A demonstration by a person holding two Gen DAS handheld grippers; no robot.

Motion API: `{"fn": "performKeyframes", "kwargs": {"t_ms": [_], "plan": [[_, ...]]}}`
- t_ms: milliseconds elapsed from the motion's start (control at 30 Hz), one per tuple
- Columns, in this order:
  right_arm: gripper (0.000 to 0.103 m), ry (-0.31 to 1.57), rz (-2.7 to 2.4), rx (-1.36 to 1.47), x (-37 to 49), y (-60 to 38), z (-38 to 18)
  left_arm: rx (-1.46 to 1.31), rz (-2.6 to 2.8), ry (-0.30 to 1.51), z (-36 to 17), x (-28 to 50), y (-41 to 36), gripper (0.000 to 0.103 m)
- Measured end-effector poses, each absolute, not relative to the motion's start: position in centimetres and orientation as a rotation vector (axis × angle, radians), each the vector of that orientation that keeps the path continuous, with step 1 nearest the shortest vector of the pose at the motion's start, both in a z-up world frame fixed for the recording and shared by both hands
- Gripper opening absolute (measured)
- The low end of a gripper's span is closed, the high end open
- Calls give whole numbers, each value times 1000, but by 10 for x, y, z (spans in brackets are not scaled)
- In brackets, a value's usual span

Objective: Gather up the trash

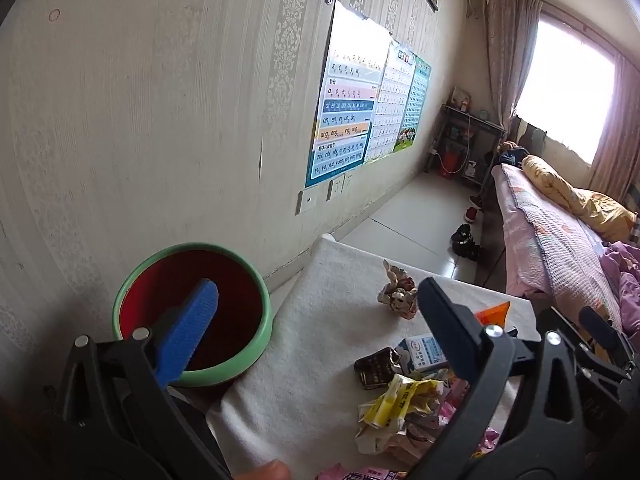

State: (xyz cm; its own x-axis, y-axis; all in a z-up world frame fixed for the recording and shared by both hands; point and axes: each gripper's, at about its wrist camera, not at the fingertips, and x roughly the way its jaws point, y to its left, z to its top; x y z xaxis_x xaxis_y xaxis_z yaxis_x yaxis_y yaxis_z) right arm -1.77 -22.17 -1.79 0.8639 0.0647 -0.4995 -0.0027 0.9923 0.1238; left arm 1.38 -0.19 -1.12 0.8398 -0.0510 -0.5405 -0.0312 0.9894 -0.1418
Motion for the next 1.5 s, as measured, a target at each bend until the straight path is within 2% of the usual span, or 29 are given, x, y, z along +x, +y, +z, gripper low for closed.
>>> {"fn": "performKeyframes", "kwargs": {"t_ms": [1500], "plan": [[96,559,36,125,-13,-219,-18,-133,-11,603,-16,16,-1,98]]}}
